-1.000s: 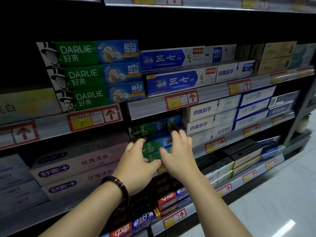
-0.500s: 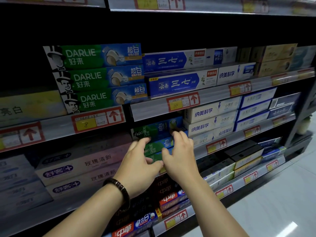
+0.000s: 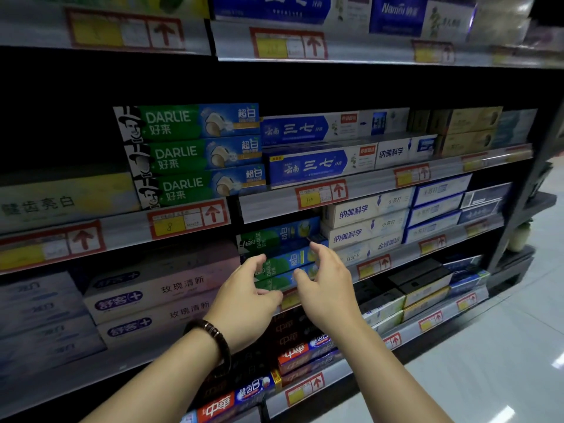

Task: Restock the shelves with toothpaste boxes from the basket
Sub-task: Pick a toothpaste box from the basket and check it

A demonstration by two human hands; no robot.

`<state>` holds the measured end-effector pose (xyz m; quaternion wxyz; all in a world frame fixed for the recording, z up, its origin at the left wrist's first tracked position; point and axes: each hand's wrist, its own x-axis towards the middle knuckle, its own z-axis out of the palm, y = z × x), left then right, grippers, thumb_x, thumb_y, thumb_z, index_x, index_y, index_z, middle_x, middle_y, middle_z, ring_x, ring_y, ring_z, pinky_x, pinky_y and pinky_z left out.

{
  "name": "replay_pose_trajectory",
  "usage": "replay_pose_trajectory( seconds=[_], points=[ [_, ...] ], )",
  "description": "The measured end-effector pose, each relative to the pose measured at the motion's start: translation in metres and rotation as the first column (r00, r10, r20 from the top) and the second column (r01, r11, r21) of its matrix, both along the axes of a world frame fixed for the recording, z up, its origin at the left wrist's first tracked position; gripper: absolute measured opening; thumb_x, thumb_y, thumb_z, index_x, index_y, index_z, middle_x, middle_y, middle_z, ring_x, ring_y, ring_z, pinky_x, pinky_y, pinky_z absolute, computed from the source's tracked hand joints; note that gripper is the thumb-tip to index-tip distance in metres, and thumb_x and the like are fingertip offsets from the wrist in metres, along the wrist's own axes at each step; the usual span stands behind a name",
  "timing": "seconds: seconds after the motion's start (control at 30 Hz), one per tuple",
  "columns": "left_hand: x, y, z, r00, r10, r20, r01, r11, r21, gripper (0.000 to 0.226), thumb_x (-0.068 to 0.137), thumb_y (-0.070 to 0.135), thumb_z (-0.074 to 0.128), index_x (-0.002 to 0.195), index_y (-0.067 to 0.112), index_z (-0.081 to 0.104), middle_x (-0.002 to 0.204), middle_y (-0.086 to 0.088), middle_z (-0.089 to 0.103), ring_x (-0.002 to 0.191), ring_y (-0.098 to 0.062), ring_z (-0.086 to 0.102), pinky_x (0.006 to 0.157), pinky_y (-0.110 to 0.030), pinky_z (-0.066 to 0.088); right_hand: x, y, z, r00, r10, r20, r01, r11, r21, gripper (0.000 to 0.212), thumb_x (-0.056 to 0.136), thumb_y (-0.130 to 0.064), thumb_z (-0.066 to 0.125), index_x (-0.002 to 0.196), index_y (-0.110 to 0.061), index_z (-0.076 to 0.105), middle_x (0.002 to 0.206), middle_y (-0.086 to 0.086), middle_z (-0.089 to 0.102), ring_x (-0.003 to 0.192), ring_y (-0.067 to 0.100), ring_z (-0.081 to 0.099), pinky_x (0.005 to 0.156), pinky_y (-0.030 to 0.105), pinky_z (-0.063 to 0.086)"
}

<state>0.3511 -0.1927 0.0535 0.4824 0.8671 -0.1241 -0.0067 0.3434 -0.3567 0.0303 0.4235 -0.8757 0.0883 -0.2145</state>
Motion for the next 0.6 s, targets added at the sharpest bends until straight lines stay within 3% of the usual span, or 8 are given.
replay_pose_trajectory(
  seconds=[0.13, 0.23, 0.33, 0.43, 0.6],
  points=[
    [-0.009, 0.004, 0.004, 0.998, 0.032, -0.049, -0.032, 0.999, -0.012, 0.074, 0.093, 0.022, 0.072, 0.158, 0.031, 0.037, 0.158, 0.011, 0.044, 0.117, -0.009, 0.063, 0.095, -0.043, 0.06, -0.013, 0.006, 0.014, 0.996, -0.006, -0.084, 0.013, 0.996, 0.088, 0.061, 0.104, -0.029, 0.062, 0.16, -0.02, 0.04, 0.16, -0.002, 0.046, 0.145, 0.019, 0.044, 0.119, 0.037, 0.038],
    [-0.018, 0.008, 0.008, 0.992, 0.062, -0.114, -0.067, 0.997, -0.037, 0.07, 0.095, 0.02, 0.071, 0.158, 0.027, 0.039, 0.155, 0.005, 0.046, 0.089, -0.004, 0.063, 0.085, -0.046, 0.064, -0.027, 0.013, 0.023, 0.992, 0.022, -0.125, -0.003, 0.988, 0.151, 0.06, 0.104, -0.031, 0.061, 0.159, -0.02, 0.042, 0.159, -0.002, 0.049, 0.145, 0.019, 0.047, 0.119, 0.037, 0.04],
    [-0.029, 0.013, 0.014, 0.988, 0.076, -0.136, -0.082, 0.996, -0.038, 0.067, 0.096, 0.019, 0.07, 0.156, 0.026, 0.041, 0.15, 0.004, 0.05, 0.094, -0.008, 0.063, 0.088, -0.046, 0.063, -0.043, 0.016, 0.031, 0.989, 0.025, -0.149, -0.004, 0.989, 0.145, 0.058, 0.104, -0.033, 0.061, 0.158, -0.021, 0.043, 0.156, -0.002, 0.052, 0.141, 0.019, 0.05, 0.116, 0.038, 0.043],
    [-0.041, 0.021, 0.022, 0.983, 0.073, -0.168, -0.084, 0.995, -0.058, 0.062, 0.097, 0.019, 0.07, 0.153, 0.026, 0.044, 0.129, 0.008, 0.055, 0.081, -0.011, 0.067, 0.081, -0.046, 0.064, -0.059, 0.019, 0.04, 0.985, 0.017, -0.169, 0.007, 0.99, 0.141, 0.057, 0.104, -0.033, 0.062, 0.157, -0.021, 0.045, 0.151, -0.001, 0.056, 0.135, 0.018, 0.055, 0.113, 0.037, 0.045],
    [-0.063, 0.035, 0.027, 0.988, 0.08, -0.135, -0.085, 0.996, -0.03, 0.05, 0.092, 0.032, 0.074, 0.137, 0.032, 0.052, 0.12, 0.016, 0.058, 0.101, -0.012, 0.067, 0.088, -0.041, 0.062, -0.087, 0.031, 0.057, 0.982, 0.013, -0.19, 0.01, 0.992, 0.123, 0.054, 0.103, -0.032, 0.063, 0.154, -0.022, 0.047, 0.135, -0.005, 0.063, 0.117, 0.012, 0.06, 0.098, 0.028, 0.046]
  ],
)
